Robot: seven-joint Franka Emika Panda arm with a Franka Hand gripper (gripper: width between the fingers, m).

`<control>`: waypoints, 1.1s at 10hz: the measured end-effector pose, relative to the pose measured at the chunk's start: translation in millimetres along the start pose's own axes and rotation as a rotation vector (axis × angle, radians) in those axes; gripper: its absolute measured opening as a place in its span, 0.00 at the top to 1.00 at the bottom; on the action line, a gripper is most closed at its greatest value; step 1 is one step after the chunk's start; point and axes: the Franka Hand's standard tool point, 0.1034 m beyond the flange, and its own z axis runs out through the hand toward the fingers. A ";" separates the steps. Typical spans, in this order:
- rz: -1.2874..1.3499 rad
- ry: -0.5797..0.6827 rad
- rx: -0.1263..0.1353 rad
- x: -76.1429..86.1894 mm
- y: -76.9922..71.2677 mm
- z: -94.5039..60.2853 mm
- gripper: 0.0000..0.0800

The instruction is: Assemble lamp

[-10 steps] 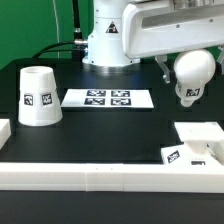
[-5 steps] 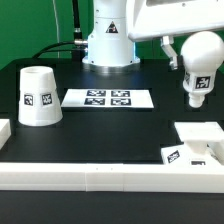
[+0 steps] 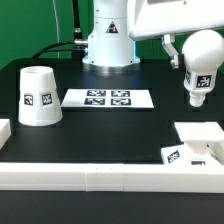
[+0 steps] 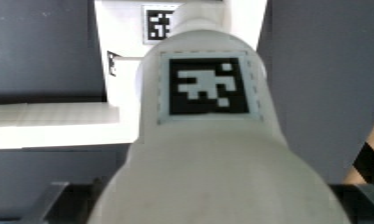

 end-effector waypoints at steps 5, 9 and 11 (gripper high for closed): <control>-0.032 0.043 -0.007 22.9 1.4 -5.7 0.28; -0.060 0.145 -0.020 30.7 6.6 -1.7 0.28; -0.061 0.146 -0.019 32.5 5.8 -1.4 0.28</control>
Offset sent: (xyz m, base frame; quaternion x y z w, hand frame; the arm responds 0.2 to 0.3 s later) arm 0.0000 0.0000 0.0000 0.0000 0.0000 0.0000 1.0000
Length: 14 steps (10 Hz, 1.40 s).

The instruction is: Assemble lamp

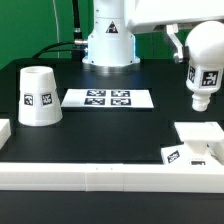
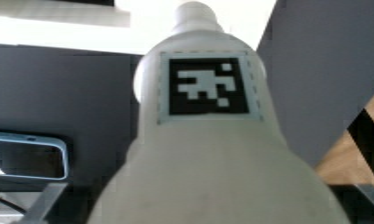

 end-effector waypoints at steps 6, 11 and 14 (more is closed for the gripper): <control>-0.016 -0.015 0.001 -9.6 -0.6 20.3 0.28; -0.020 -0.022 -0.001 -11.9 2.0 22.3 0.28; -0.030 -0.018 -0.004 -7.0 7.5 26.9 0.28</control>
Offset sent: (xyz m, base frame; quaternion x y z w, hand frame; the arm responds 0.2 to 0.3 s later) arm 0.0157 -0.0039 -0.0148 -0.0369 0.0307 -0.0690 0.9965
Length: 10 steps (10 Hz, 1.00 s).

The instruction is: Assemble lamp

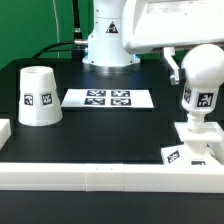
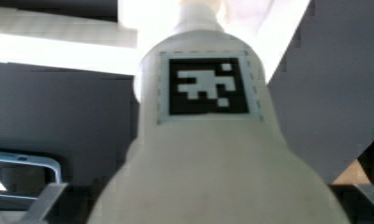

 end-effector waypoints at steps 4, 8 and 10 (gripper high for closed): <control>-0.001 -0.013 0.002 -7.0 -1.2 8.3 0.28; -0.003 -0.012 0.001 -14.4 -3.0 15.1 0.28; -0.004 0.007 -0.003 -15.7 -3.1 14.5 0.28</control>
Offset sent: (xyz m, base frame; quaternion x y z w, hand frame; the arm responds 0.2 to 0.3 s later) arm 0.0010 0.0012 -0.0074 -0.0048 0.0093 0.0013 0.9999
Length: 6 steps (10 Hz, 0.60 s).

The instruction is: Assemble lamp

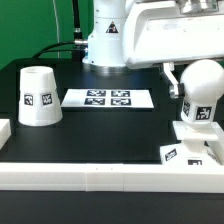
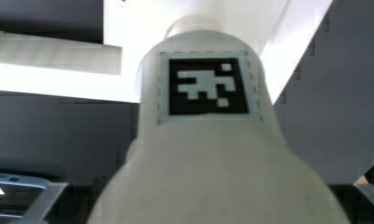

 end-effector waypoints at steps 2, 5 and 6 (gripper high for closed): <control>-0.001 0.028 -0.006 -3.1 0.4 -0.8 0.28; -0.001 0.029 -0.006 -2.7 0.4 -0.9 0.16; -0.001 0.029 -0.006 -2.7 0.5 -0.9 0.14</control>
Offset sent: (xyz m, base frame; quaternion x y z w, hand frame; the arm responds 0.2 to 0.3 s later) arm 0.0000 0.0000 0.0000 0.0000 0.0000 0.0000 1.0000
